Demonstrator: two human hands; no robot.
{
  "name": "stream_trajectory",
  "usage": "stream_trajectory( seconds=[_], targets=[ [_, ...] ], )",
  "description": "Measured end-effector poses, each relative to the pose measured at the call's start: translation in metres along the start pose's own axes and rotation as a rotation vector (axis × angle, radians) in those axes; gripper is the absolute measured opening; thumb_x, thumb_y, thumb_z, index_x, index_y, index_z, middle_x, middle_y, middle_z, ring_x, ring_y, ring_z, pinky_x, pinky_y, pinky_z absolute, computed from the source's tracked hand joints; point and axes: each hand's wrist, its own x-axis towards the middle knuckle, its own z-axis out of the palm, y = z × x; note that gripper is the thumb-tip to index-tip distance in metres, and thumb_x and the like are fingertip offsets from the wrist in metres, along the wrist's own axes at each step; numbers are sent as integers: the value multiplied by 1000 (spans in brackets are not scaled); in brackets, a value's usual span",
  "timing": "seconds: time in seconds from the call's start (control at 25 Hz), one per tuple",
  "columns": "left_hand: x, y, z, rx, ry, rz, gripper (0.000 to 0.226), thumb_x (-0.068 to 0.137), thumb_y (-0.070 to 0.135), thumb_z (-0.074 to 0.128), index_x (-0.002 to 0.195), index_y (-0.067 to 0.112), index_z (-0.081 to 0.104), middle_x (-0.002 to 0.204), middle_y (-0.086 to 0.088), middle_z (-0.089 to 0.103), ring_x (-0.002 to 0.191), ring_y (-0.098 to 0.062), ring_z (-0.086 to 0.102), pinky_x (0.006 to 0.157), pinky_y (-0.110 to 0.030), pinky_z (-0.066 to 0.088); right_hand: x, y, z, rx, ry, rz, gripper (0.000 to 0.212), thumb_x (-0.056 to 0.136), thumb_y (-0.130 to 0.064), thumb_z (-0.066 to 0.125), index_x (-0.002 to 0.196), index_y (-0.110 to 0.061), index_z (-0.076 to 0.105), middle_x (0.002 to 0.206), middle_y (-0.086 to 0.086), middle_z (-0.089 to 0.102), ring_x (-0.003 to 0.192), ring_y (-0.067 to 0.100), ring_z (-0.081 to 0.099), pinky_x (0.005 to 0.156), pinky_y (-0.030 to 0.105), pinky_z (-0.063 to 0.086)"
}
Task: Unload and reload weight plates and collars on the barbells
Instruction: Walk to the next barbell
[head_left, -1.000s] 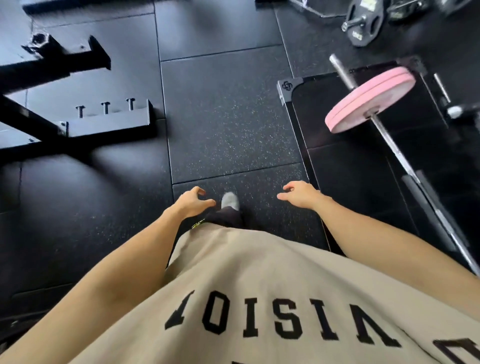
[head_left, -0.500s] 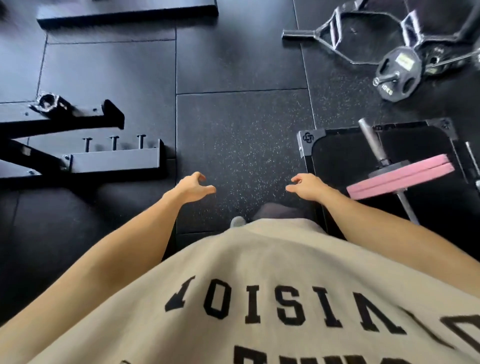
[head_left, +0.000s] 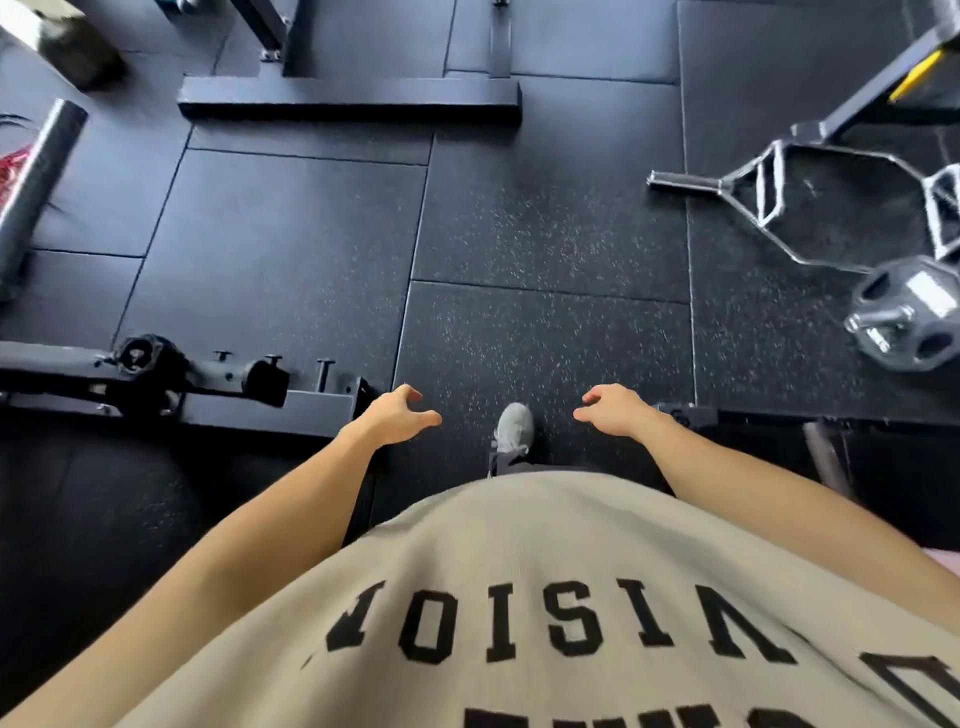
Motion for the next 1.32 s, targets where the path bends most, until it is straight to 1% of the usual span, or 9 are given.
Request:
stream_trajectory(
  seconds=[0.24,0.4,0.56,0.64,0.84,0.96,1.12,1.2,1.32],
  targets=[
    [85,67,-116,-111,130,-14,61,84,48,68,133,18,50,136,-9,55,118,-27,54,89,-33,40,98,-112,-141,-87,37,-88,48,93,-42,58,136,-22,52,139,8,54,126,31,49,109,49,36],
    [143,82,-174,-143,124,-77,61,85,49,66,134,18,49,138,-10,53,119,-28,52,87,-33,41,160,-181,-196,-138,3,-121,48,93,-44,57,137,-24,51,140,7,53,126,32,49,109,49,37],
    [215,80,-231,-204,98,-133,61,85,49,67,135,18,48,141,-9,50,123,-28,50,93,-35,40,234,-255,-236,-183,-35,-122,47,94,-41,57,137,-22,51,140,7,53,126,30,50,109,48,37],
    [256,80,-277,-218,88,-153,61,86,49,66,135,18,48,142,-8,50,124,-28,49,96,-35,39,272,-301,-266,-202,-39,-125,46,94,-40,57,136,-21,52,139,7,53,125,30,50,109,49,37],
    [334,88,-416,-248,125,-140,63,85,51,65,136,19,46,139,-9,52,115,-27,54,91,-35,42,351,-429,-347,-240,32,-166,42,91,-42,60,129,-24,58,137,7,55,124,32,51,109,48,37],
    [371,90,-491,-271,160,-148,63,85,53,64,136,21,46,136,-9,53,103,-23,55,84,-32,41,384,-506,-369,-266,12,-215,43,90,-42,61,129,-25,59,137,6,56,125,31,51,110,47,36],
    [417,81,-563,-358,192,-198,62,86,54,62,136,23,45,133,-6,53,81,-10,54,78,-31,38,437,-597,-385,-362,-55,-261,44,89,-42,61,129,-24,59,134,5,58,123,30,53,108,46,38],
    [444,70,-593,-400,198,-229,61,86,54,62,136,22,45,133,-6,52,81,-9,53,77,-31,38,470,-647,-392,-427,-96,-294,42,88,-41,63,126,-23,62,133,4,60,122,29,55,108,44,39],
    [479,51,-641,-445,202,-321,62,86,52,63,136,21,45,137,-5,52,97,-17,52,81,-31,37,524,-730,-412,-520,-124,-347,37,87,-40,64,121,-24,64,130,4,63,120,28,56,108,44,39]
  ],
)
